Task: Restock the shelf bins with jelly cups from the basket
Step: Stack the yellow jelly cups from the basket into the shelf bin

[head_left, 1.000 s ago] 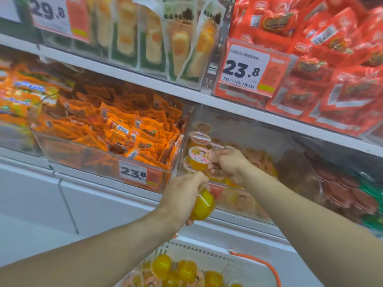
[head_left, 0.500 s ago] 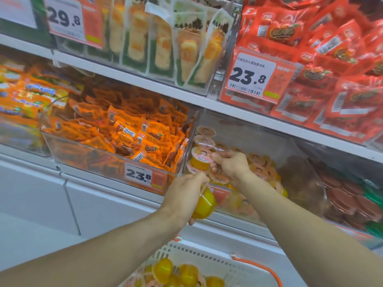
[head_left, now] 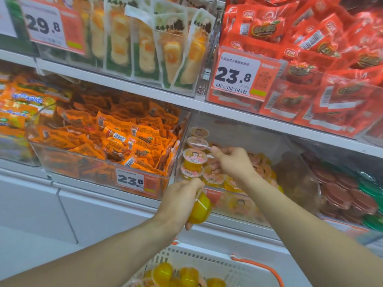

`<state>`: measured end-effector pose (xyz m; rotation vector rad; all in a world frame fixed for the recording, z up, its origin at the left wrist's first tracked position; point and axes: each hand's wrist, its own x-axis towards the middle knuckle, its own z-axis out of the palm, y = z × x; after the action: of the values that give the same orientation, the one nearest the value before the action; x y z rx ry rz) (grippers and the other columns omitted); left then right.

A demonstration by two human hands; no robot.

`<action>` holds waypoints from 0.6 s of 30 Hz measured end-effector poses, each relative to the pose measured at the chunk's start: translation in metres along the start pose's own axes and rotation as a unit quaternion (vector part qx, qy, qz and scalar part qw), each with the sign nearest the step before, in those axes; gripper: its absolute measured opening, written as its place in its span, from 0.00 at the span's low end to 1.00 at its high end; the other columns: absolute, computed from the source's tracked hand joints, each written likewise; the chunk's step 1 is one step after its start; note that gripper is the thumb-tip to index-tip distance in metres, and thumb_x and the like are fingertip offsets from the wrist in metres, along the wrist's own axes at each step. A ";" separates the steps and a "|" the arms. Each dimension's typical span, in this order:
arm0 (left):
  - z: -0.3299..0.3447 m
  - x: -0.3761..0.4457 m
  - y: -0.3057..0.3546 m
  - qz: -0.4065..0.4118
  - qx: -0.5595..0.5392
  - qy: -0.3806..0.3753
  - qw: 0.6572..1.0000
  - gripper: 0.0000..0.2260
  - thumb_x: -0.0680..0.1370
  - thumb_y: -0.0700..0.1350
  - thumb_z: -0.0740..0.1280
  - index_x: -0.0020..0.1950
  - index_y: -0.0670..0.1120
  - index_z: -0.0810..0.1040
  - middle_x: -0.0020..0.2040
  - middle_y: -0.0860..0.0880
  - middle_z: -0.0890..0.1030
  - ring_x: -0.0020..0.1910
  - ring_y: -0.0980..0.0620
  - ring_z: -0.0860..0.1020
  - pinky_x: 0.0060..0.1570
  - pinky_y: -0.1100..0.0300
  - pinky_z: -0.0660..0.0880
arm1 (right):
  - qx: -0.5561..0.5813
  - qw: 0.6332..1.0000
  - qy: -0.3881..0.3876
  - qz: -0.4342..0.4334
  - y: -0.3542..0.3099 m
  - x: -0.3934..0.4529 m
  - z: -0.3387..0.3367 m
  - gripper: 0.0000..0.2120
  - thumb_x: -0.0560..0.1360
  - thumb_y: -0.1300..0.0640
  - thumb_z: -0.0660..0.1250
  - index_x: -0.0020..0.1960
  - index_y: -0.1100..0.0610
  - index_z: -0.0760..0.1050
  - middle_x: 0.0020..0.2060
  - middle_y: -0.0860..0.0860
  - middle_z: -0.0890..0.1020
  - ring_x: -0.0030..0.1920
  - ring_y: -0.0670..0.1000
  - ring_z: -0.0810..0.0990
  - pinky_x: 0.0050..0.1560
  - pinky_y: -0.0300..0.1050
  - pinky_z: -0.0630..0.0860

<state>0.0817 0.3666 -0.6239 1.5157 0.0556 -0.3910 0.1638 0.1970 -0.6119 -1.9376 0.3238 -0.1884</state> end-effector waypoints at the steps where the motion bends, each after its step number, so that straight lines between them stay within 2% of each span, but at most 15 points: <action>1: 0.001 -0.001 0.000 0.013 -0.008 0.000 1.000 0.15 0.79 0.50 0.65 0.50 0.37 0.79 0.35 0.43 0.76 0.29 0.46 0.73 0.22 0.61 0.68 | -0.029 0.998 0.019 -0.049 -0.006 -0.011 -0.007 0.14 0.78 0.49 0.69 0.49 0.61 0.79 0.28 0.52 0.82 0.30 0.51 0.81 0.38 0.53 0.82; 2: 0.001 -0.003 0.002 0.021 -0.027 -0.007 0.999 0.14 0.79 0.51 0.67 0.47 0.39 0.79 0.35 0.44 0.76 0.29 0.46 0.75 0.23 0.59 0.69 | -0.040 0.995 0.017 -0.092 -0.014 -0.026 -0.013 0.13 0.79 0.49 0.68 0.46 0.59 0.79 0.27 0.51 0.82 0.29 0.49 0.80 0.35 0.50 0.81; 4: 0.003 -0.009 0.006 0.038 -0.078 -0.022 0.996 0.13 0.78 0.52 0.70 0.43 0.43 0.76 0.33 0.49 0.79 0.29 0.48 0.78 0.24 0.57 0.74 | -0.029 0.987 -0.062 -0.145 -0.029 -0.060 -0.026 0.14 0.79 0.49 0.67 0.42 0.59 0.79 0.27 0.50 0.80 0.27 0.47 0.77 0.30 0.42 0.74; 6: 0.006 -0.010 0.008 0.038 -0.121 -0.030 0.991 0.13 0.77 0.49 0.72 0.43 0.42 0.72 0.31 0.52 0.80 0.28 0.50 0.79 0.25 0.55 0.77 | -0.037 0.972 -0.173 -0.152 -0.034 -0.091 -0.037 0.15 0.78 0.47 0.66 0.45 0.59 0.80 0.31 0.52 0.80 0.28 0.48 0.76 0.29 0.40 0.72; 8: 0.007 -0.010 0.007 0.027 -0.122 -0.023 0.992 0.12 0.77 0.47 0.72 0.44 0.42 0.71 0.33 0.50 0.81 0.29 0.51 0.79 0.25 0.55 0.77 | -0.047 0.965 -0.217 -0.137 -0.028 -0.106 -0.047 0.14 0.75 0.48 0.68 0.52 0.58 0.80 0.37 0.56 0.80 0.30 0.49 0.77 0.29 0.40 0.72; 10: 0.009 -0.011 0.008 0.017 -0.125 -0.022 0.992 0.10 0.77 0.46 0.72 0.45 0.42 0.73 0.38 0.45 0.82 0.31 0.49 0.79 0.25 0.57 0.75 | -0.012 0.977 -0.192 -0.096 -0.016 -0.108 -0.054 0.11 0.74 0.55 0.71 0.54 0.59 0.79 0.38 0.58 0.79 0.29 0.51 0.79 0.29 0.41 0.74; 13: 0.010 -0.010 0.009 0.015 -0.138 -0.025 0.990 0.07 0.79 0.44 0.69 0.47 0.41 0.76 0.41 0.40 0.83 0.33 0.47 0.78 0.26 0.58 0.72 | 0.107 0.982 -0.151 0.034 -0.004 -0.110 -0.059 0.07 0.73 0.66 0.72 0.50 0.64 0.77 0.36 0.60 0.81 0.30 0.52 0.81 0.31 0.42 0.79; 16: 0.010 -0.009 0.008 0.057 -0.129 -0.007 0.990 0.07 0.77 0.42 0.71 0.44 0.40 0.79 0.46 0.35 0.83 0.36 0.45 0.79 0.27 0.58 0.74 | 0.207 0.951 -0.179 0.148 0.000 -0.118 -0.060 0.03 0.74 0.64 0.70 0.47 0.64 0.78 0.37 0.61 0.82 0.34 0.54 0.84 0.35 0.46 0.82; 18: 0.012 -0.010 0.008 0.087 -0.134 0.009 0.987 0.06 0.78 0.42 0.70 0.44 0.40 0.79 0.46 0.37 0.84 0.37 0.44 0.81 0.29 0.57 0.76 | 0.241 0.935 -0.197 0.172 0.000 -0.124 -0.058 0.06 0.74 0.61 0.71 0.47 0.64 0.80 0.40 0.62 0.82 0.37 0.57 0.85 0.35 0.47 0.83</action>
<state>0.0723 0.3570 -0.6132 1.2479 -0.0111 -0.2197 0.0297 0.1842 -0.5875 -1.3641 0.3069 0.3252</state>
